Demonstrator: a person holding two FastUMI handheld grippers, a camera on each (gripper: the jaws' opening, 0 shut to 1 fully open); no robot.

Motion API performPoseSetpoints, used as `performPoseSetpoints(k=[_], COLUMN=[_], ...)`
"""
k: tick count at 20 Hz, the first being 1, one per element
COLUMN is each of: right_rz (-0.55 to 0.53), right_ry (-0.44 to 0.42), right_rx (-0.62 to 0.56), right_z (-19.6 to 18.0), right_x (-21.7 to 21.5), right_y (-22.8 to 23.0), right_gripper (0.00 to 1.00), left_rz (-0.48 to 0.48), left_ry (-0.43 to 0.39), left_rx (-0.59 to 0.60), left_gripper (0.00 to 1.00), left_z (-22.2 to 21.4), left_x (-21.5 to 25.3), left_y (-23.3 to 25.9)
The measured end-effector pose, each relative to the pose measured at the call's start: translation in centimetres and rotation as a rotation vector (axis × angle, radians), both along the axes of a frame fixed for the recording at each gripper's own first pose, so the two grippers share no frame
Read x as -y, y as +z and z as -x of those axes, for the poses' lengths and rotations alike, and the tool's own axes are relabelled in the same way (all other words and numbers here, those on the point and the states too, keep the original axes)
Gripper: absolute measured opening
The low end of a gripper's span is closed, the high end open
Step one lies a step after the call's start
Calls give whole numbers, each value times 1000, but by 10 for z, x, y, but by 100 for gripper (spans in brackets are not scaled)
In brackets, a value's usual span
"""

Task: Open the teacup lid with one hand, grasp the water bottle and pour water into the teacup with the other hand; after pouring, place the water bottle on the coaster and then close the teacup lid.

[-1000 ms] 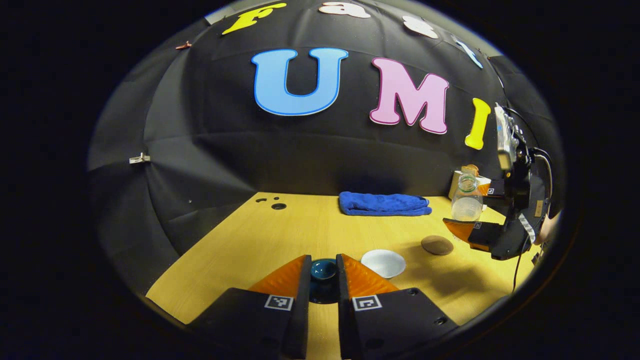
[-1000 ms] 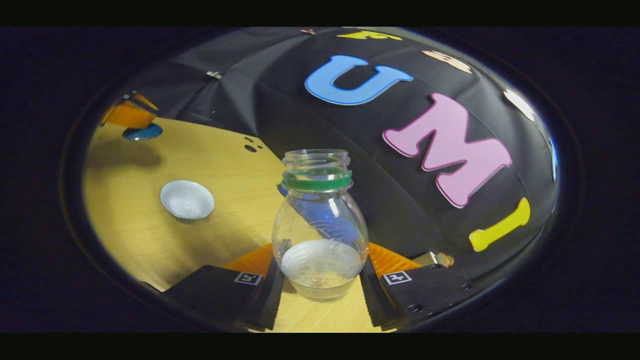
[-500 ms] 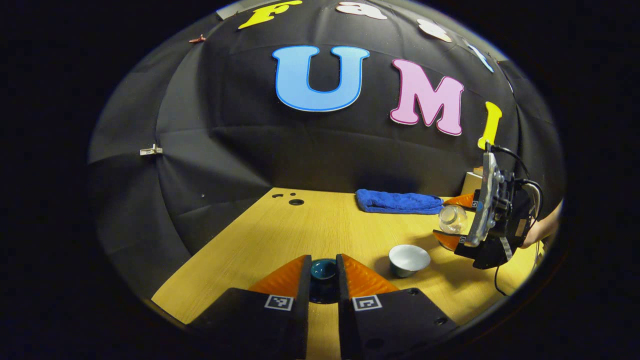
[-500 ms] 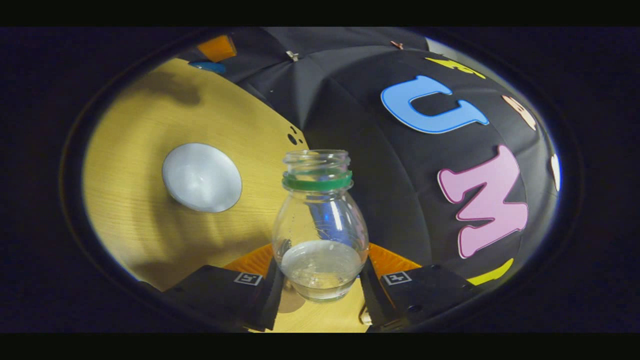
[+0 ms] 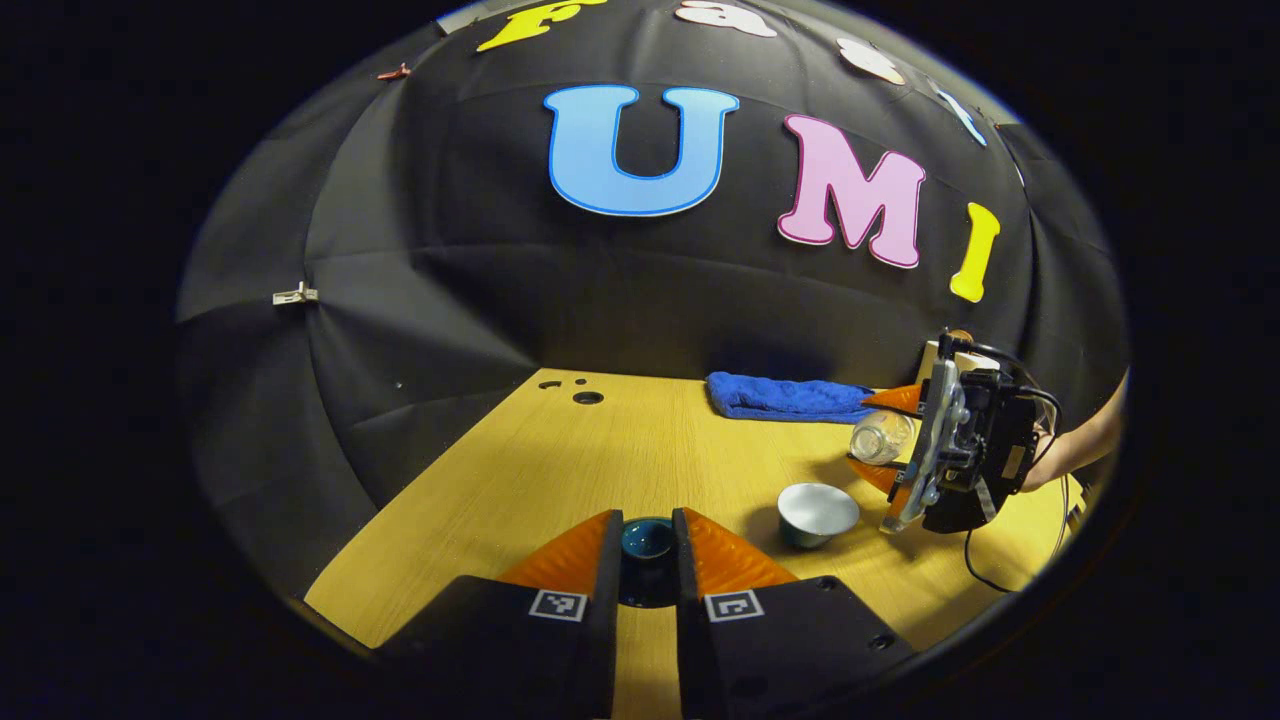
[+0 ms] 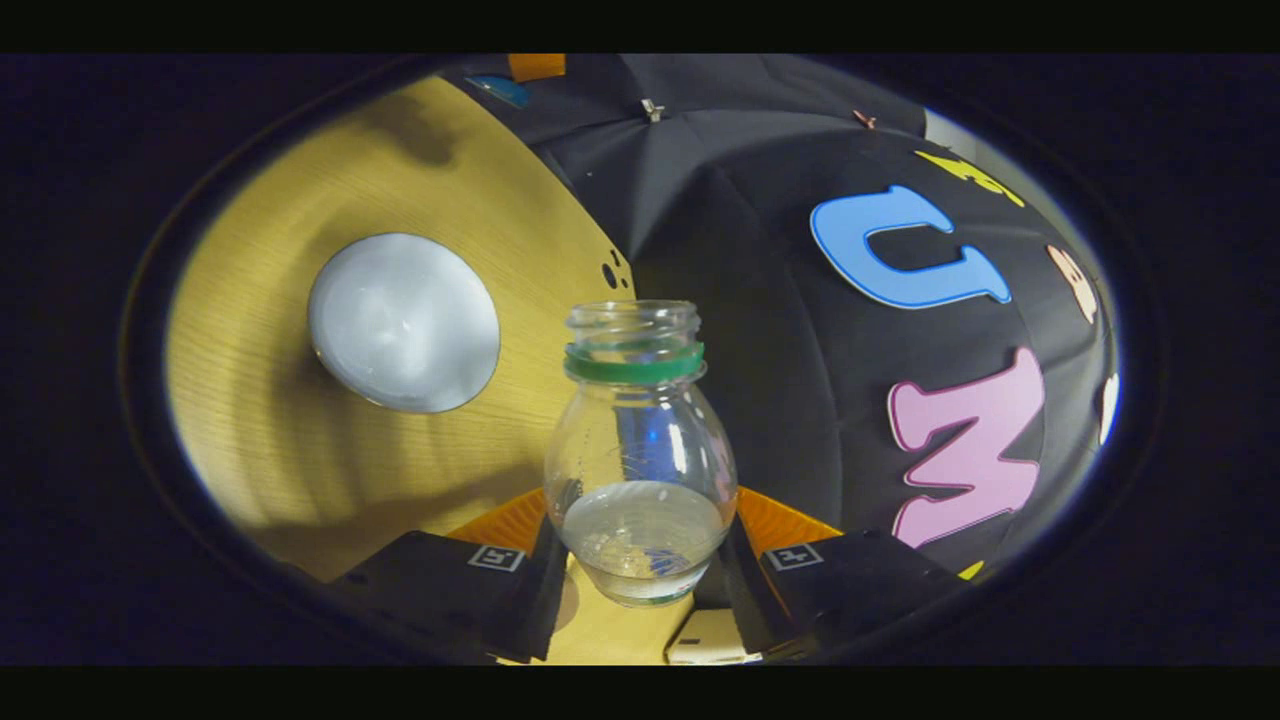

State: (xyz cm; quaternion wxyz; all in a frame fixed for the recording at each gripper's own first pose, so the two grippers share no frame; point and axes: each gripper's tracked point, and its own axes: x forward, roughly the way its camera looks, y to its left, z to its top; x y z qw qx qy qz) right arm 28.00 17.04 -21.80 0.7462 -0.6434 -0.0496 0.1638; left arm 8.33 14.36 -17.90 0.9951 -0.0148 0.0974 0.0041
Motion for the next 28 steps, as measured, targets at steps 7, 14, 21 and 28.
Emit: performPoseSetpoints(k=[7, 14, 21, 28], right_rz=[70, 177, 247, 306], right_ry=[25, 79, 147, 181], right_rx=[33, 89, 127, 144], right_z=[-9, -15, -16, -17], right_x=[-4, -10, -22, -24], right_y=[-8, -3, 0, -5], right_gripper=[71, 71, 71, 71], left_rz=[4, 9, 14, 14], left_ry=[4, 5, 10, 18], left_rx=[-6, -17, -23, -31], left_gripper=[29, 25, 29, 25], left_z=[1, 1, 3, 6], left_x=[-4, -4, -5, -6], left_y=[-3, -5, -5, -5])
